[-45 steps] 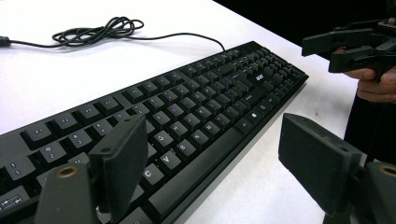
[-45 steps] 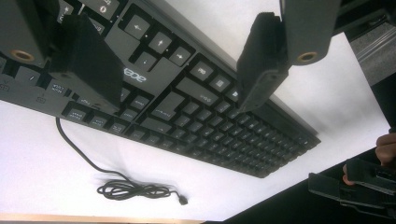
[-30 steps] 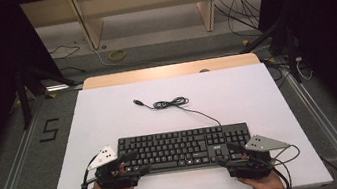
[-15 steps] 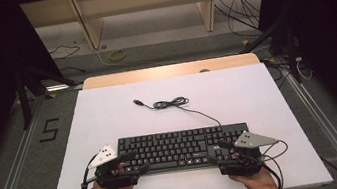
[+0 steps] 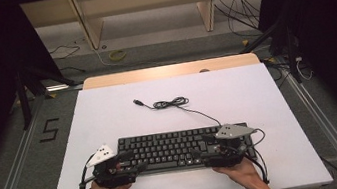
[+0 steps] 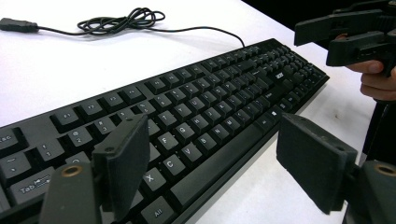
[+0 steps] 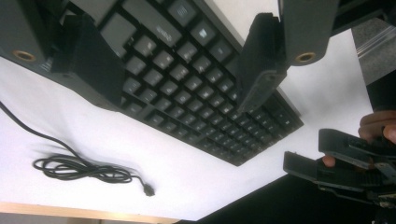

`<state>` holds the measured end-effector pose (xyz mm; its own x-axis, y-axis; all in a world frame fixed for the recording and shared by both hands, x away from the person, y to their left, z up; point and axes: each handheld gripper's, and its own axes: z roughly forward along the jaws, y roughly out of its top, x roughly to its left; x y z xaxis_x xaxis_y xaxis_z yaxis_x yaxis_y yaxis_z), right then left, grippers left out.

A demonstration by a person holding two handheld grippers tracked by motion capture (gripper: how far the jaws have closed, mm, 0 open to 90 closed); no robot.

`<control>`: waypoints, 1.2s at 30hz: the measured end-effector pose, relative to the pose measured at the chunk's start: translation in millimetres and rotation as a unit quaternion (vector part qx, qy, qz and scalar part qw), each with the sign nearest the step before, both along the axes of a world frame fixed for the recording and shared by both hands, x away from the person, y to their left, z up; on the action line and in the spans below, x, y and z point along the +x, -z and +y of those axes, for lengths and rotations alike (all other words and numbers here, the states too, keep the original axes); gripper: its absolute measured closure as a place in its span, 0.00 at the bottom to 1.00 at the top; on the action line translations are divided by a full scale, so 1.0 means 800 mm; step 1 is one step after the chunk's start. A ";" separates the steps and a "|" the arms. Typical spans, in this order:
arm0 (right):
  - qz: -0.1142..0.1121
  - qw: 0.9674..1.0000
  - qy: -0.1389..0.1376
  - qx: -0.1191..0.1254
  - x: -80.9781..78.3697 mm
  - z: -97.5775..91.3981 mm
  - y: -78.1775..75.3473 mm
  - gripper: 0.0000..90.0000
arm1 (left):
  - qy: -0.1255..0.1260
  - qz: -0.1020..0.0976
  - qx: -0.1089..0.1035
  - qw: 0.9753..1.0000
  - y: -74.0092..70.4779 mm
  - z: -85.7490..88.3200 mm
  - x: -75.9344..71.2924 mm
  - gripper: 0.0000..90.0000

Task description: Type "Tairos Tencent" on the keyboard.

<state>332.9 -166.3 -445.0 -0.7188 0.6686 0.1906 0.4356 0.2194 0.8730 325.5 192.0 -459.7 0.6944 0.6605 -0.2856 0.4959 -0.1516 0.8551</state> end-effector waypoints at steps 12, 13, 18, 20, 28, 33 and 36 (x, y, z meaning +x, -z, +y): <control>0.016 1.000 -0.013 -0.015 0.023 0.034 -0.002 0.41 | -0.031 0.020 0.008 0.999 0.002 0.009 0.005 0.35; 0.016 1.000 -0.013 -0.015 0.023 0.034 -0.002 0.41 | -0.036 0.022 0.011 0.999 0.003 0.010 0.005 0.35; 0.024 0.999 -0.015 -0.032 0.033 0.050 0.001 0.47 | -0.051 0.037 0.027 0.998 0.005 0.015 0.008 0.44; 0.027 0.999 -0.018 -0.035 0.036 0.054 0.002 0.51 | -0.059 0.041 0.034 0.997 0.006 0.016 0.009 0.48; 0.037 0.998 -0.031 -0.049 0.046 0.076 0.003 0.70 | -0.082 0.062 0.062 0.993 0.010 0.021 0.011 0.67; 0.042 0.997 -0.039 -0.056 0.052 0.091 0.005 0.80 | -0.089 0.070 0.081 0.990 0.012 0.022 0.012 0.76; 0.047 0.996 -0.049 -0.063 0.057 0.108 0.009 0.89 | -0.088 0.070 0.094 0.989 0.013 0.022 0.012 0.84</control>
<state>378.6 -80.1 -451.9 -0.7647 0.6191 0.1786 0.4850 0.3706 0.7921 335.4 210.0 -469.7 0.5259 0.8183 -0.2320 0.6401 -0.2011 0.7415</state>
